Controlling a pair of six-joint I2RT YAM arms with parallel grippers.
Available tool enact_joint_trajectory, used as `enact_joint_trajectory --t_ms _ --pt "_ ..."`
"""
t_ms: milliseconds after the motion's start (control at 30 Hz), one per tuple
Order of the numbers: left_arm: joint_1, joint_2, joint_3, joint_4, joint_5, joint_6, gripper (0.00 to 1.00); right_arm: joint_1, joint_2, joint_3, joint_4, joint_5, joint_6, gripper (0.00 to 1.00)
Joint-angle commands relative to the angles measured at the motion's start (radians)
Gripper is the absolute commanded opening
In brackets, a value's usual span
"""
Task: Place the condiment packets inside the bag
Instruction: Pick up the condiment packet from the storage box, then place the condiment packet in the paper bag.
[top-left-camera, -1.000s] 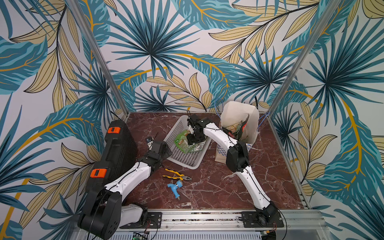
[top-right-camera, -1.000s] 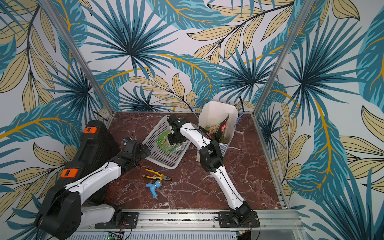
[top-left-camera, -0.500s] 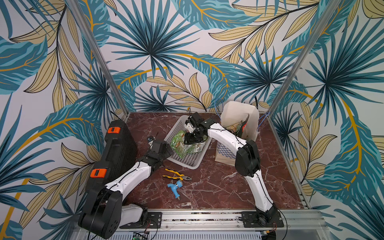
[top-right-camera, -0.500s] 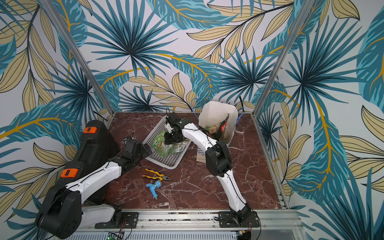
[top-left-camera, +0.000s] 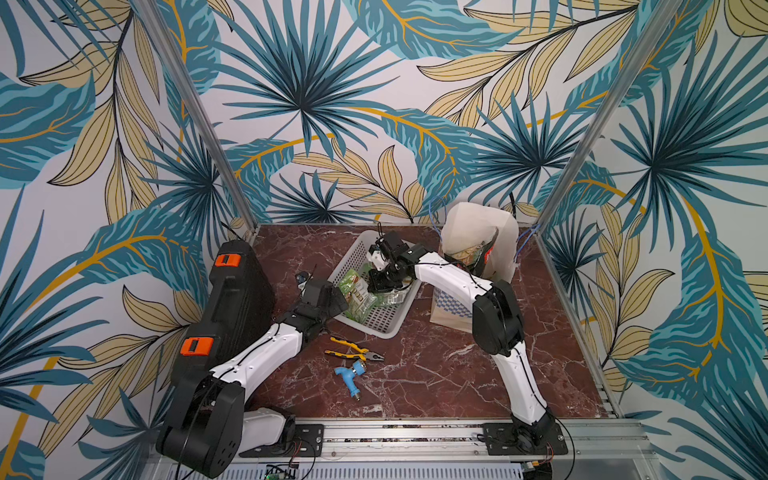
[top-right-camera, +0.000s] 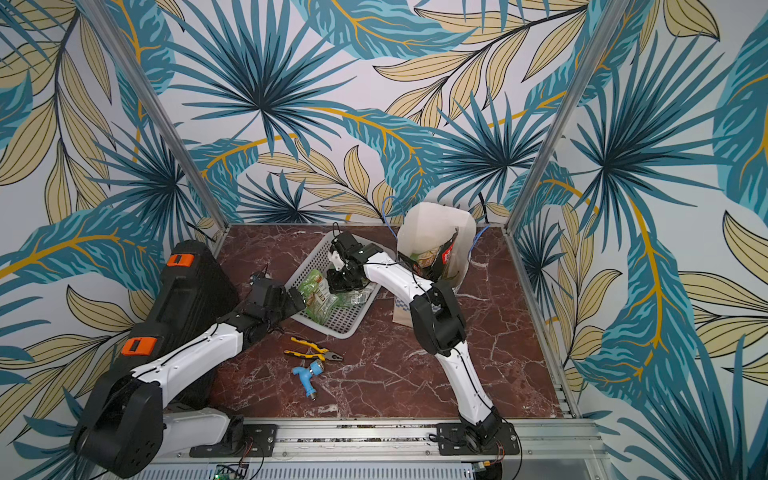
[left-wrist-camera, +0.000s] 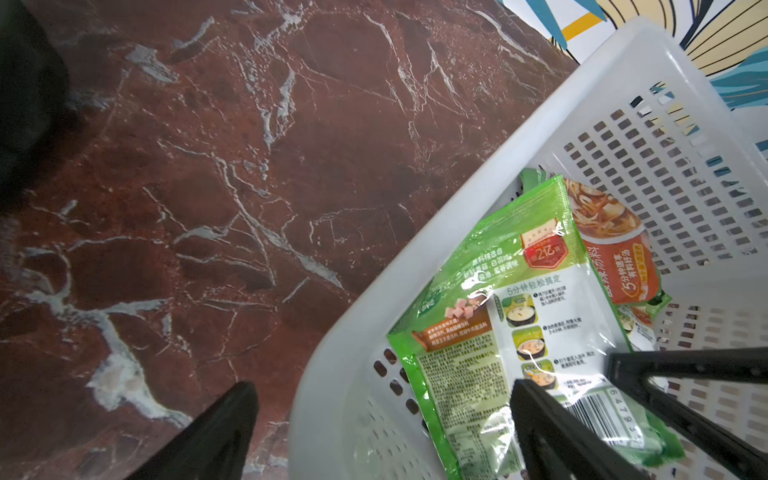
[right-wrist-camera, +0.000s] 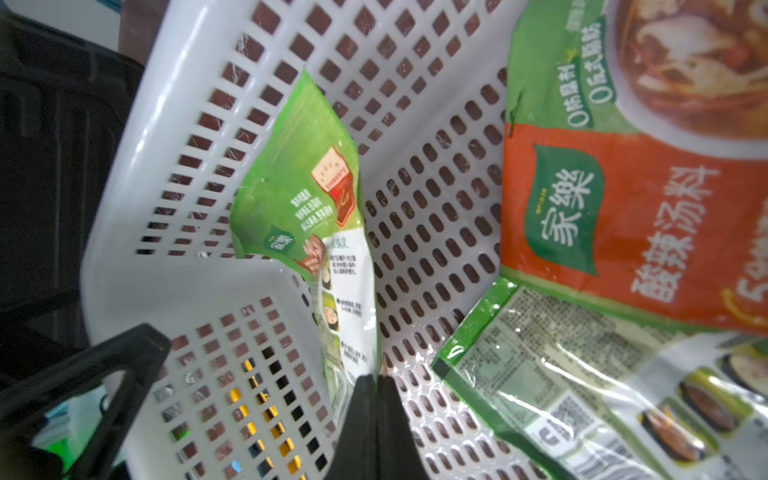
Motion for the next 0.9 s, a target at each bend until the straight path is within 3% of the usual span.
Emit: enact_joint_trajectory --t_ms 0,600,867 --pt "0.006 -0.035 -0.021 0.027 0.001 0.018 1.0 0.02 -0.148 -0.053 0.061 0.056 0.0 0.0" --pt "0.004 -0.08 -0.04 0.036 0.015 0.028 1.0 0.038 -0.717 -0.319 0.212 0.459 0.003 0.0" --pt "-0.005 -0.1 -0.069 0.009 0.045 -0.071 1.0 0.037 -1.007 -0.461 0.302 0.693 -0.028 0.0"
